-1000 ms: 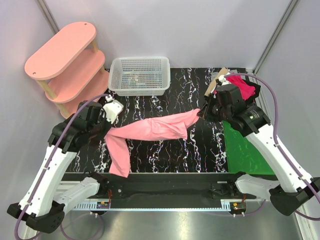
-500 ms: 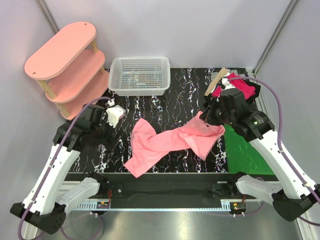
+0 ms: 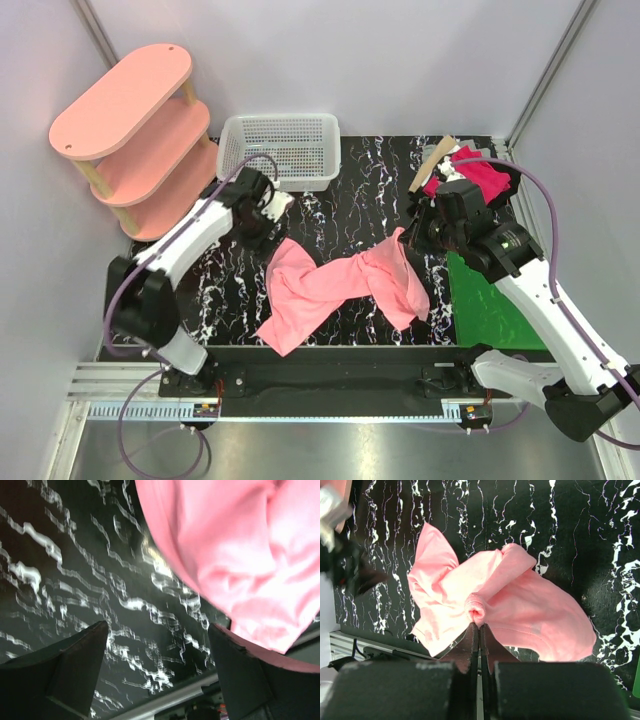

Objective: Fold and stack the t-shirts
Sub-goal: Flatten the tshirt out

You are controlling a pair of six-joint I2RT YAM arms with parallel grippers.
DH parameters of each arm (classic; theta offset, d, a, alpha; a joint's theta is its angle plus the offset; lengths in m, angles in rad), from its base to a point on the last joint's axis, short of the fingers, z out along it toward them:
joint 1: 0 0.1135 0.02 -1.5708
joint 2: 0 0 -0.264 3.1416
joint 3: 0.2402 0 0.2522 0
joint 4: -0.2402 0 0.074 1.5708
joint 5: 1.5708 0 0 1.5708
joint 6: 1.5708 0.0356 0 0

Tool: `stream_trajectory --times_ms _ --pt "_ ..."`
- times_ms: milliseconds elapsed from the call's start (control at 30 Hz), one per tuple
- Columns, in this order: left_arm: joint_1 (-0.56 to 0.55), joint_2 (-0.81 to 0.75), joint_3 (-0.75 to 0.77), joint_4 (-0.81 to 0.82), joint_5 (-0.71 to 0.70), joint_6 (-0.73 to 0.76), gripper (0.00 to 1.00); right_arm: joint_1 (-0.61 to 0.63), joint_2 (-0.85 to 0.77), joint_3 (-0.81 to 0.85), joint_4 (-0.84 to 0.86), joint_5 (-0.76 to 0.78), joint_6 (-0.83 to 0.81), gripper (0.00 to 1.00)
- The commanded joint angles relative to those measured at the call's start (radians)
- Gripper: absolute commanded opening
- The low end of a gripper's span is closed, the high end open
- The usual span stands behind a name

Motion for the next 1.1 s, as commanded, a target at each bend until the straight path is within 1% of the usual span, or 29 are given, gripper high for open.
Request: stream_trajectory --times_ms 0,33,67,133,167,233,400,667,800,1000,1067 --pt "0.003 0.173 0.181 0.087 0.024 -0.025 0.84 -0.003 -0.028 0.025 0.003 0.004 0.016 0.0" --pt "0.003 0.207 0.237 0.089 0.02 -0.028 0.83 -0.003 -0.031 0.028 -0.003 0.003 0.015 0.0" --pt "0.003 0.274 0.267 0.091 0.017 -0.036 0.83 -0.003 -0.035 0.034 -0.013 0.003 0.018 0.0" --pt "-0.003 0.331 0.342 0.089 0.018 -0.039 0.83 -0.003 -0.044 0.038 -0.022 0.001 0.019 0.0" --pt "-0.005 0.38 0.362 0.089 0.015 -0.045 0.83 -0.002 -0.047 0.041 -0.023 0.001 0.019 0.0" --pt "-0.016 0.417 0.394 0.086 0.012 -0.05 0.82 -0.005 -0.051 0.041 -0.028 0.003 0.021 0.0" --pt "-0.028 0.471 0.384 0.084 0.026 -0.056 0.82 -0.003 -0.054 0.029 -0.029 0.003 0.021 0.0" --pt "-0.031 0.521 0.362 0.083 0.046 -0.053 0.77 -0.003 -0.055 0.012 -0.02 0.01 0.014 0.0" --pt "-0.033 0.57 0.379 0.081 0.035 -0.056 0.69 -0.003 -0.057 0.011 -0.014 0.004 0.013 0.0" --pt "-0.039 0.644 0.411 0.075 0.029 -0.064 0.68 -0.003 -0.061 0.003 -0.011 -0.008 0.018 0.0" --pt "-0.046 0.655 0.417 0.072 0.027 -0.064 0.63 -0.004 -0.06 0.002 -0.01 -0.014 0.019 0.0"
